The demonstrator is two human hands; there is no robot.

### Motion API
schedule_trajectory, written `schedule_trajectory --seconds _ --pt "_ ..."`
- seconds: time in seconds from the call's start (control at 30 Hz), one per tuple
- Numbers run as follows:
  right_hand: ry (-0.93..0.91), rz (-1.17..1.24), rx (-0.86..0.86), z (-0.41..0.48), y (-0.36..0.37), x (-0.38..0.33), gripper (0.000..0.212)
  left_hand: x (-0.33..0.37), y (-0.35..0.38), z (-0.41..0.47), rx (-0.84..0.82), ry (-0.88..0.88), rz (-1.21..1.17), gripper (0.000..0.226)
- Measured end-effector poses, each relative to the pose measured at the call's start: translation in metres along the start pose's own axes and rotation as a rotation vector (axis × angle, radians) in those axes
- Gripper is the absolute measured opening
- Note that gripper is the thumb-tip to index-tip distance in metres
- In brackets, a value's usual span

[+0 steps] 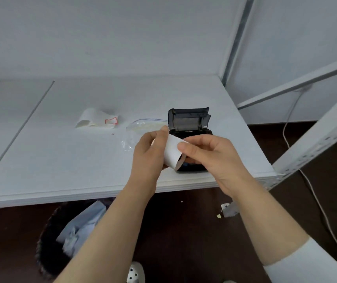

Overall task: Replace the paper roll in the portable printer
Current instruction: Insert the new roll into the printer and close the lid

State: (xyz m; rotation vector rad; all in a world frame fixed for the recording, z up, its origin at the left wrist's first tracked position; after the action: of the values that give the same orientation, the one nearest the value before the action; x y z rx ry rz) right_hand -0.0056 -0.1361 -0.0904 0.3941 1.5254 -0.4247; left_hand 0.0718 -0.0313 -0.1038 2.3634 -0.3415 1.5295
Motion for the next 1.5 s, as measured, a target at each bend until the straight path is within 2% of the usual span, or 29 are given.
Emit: schedule_trajectory --seconds 0.17,0.27,0.3,0.4,0.5,0.57,0.67,0.77,0.9,1.03,1.1,1.23,1.33,1.43,1.5 --pt "-0.014 0.061 0.088 0.009 -0.011 0.004 0.004 -0.003 0.019 0.004 -0.012 0.095 0.086 0.040" --pt "0.008 0.083 0.156 0.014 -0.013 0.007 0.008 -0.003 0.022 0.006 -0.131 0.039 0.052 0.030" --pt "0.015 0.085 0.179 0.016 -0.014 0.008 0.011 -0.004 0.021 0.008 -0.176 0.054 0.067 0.033" --pt "0.025 0.102 0.224 0.021 -0.013 0.010 0.020 -0.006 0.018 0.010 -0.221 0.179 0.244 0.062" --pt "0.062 0.114 0.267 0.022 -0.013 0.012 0.016 -0.011 0.019 0.009 -0.102 0.295 0.561 0.095" --pt "0.079 0.120 0.277 0.021 -0.010 0.015 0.012 -0.014 0.019 0.009 -0.042 0.364 0.649 0.110" --pt "0.067 0.116 0.283 0.020 -0.007 0.015 0.010 -0.015 0.018 0.008 0.030 0.438 0.654 0.105" --pt "0.084 0.209 0.306 0.020 -0.007 0.016 0.011 -0.013 0.016 0.007 0.043 0.479 0.560 0.090" --pt "0.133 0.327 0.264 0.021 -0.009 0.015 0.014 -0.006 0.010 0.007 0.003 0.403 0.329 0.065" --pt "0.168 0.382 0.167 0.022 -0.013 0.014 0.010 0.001 0.004 0.006 -0.107 0.338 0.235 0.063" --pt "0.130 0.355 0.127 0.022 -0.015 0.013 0.010 0.004 0.002 0.004 -0.149 0.323 0.233 0.062" --pt "0.037 0.255 -0.020 0.020 -0.019 0.010 0.034 0.006 -0.002 0.002 -0.223 0.302 0.270 0.059" --pt "0.040 0.249 -0.035 0.020 -0.024 0.007 0.026 0.006 -0.005 0.003 -0.266 0.309 0.317 0.060" --pt "0.077 0.240 -0.006 0.022 -0.025 0.008 0.002 0.007 -0.004 0.002 -0.290 0.383 0.439 0.061" --pt "0.111 0.223 -0.016 0.023 -0.024 0.011 0.010 0.006 -0.002 0.002 -0.300 0.409 0.481 0.061"
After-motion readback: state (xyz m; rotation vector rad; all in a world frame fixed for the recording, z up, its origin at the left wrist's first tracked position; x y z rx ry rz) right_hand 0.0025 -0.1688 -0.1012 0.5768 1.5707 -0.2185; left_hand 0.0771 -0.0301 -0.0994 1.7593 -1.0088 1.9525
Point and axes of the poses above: each hand's wrist, its own z-axis towards the middle knuckle, its own y-axis out of the palm, x = y × z, the point moved 2 cm from there along z, towards the middle knuckle, and after that the axes turned 9 degrees about -y, right-handed, at the moved point
